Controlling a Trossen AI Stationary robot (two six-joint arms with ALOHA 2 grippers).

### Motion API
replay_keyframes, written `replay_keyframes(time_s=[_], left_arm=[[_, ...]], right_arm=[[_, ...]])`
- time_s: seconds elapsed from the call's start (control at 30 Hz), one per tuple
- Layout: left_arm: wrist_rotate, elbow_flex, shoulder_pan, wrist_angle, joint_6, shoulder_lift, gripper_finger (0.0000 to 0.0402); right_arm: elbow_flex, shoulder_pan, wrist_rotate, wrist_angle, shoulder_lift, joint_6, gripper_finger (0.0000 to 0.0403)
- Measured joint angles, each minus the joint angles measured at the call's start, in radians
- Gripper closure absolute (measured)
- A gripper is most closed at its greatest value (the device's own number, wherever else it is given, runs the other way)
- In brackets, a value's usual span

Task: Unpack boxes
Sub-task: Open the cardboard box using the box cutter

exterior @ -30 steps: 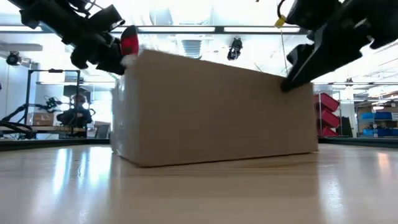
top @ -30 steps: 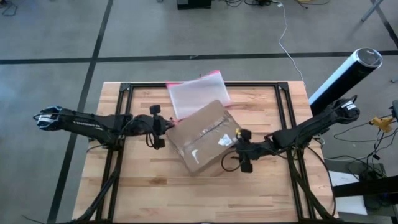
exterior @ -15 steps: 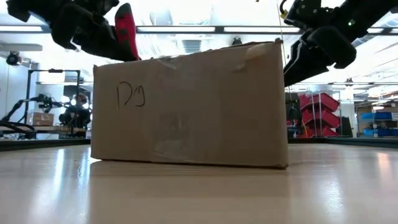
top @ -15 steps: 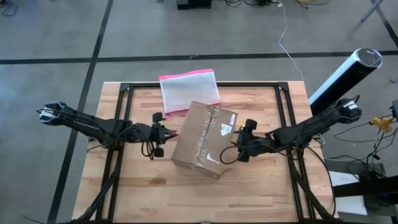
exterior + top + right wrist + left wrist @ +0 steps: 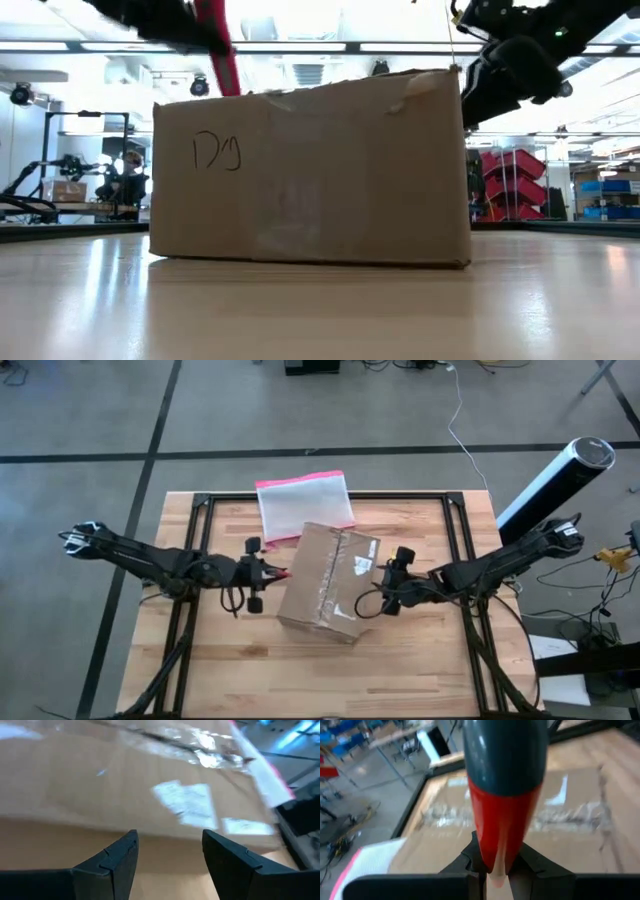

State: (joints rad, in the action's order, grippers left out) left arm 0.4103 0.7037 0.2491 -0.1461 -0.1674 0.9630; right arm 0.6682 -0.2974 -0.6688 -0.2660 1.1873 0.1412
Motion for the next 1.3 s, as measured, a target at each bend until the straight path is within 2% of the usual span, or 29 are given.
replay_keyframes(time_s=[0.2,0.3,0.37,0.5,0.57,0.83,0.93,1.13,1.3], left_arm=[[0.000,0.053,0.043,-0.008,-0.010,0.030,0.0366],[-0.001,0.082,0.062,-0.009,-0.008,0.073,0.0366],[-0.001,0.106,0.070,-0.012,-0.008,0.111,0.0366],[0.000,0.175,0.071,-0.008,-0.014,0.204,0.0366],[0.005,0.215,0.071,-0.008,-0.035,0.258,0.0366],[0.040,0.395,0.069,-0.003,-0.123,0.452,0.0366],[0.056,0.442,0.067,-0.003,-0.133,0.498,0.0366],[0.060,0.482,0.054,0.002,-0.134,0.556,0.0366],[0.060,0.482,0.044,0.086,-0.134,0.559,0.0366]], right_arm=[[0.000,0.042,-0.061,0.002,-0.005,-0.012,0.0203],[0.000,0.041,-0.054,0.073,-0.023,-0.031,0.0203],[0.000,0.036,-0.004,0.173,-0.042,-0.059,0.0203],[0.000,0.036,0.185,0.427,-0.044,-0.108,0.0203],[0.001,0.036,0.244,0.521,-0.029,-0.128,0.0203],[0.000,0.036,0.259,0.652,0.053,-0.163,0.0203],[0.000,0.036,0.299,0.713,0.082,-0.171,0.0203],[0.000,0.036,0.340,0.807,0.129,-0.188,0.0203],[-0.001,0.036,0.363,0.858,0.174,-0.188,0.0204]])
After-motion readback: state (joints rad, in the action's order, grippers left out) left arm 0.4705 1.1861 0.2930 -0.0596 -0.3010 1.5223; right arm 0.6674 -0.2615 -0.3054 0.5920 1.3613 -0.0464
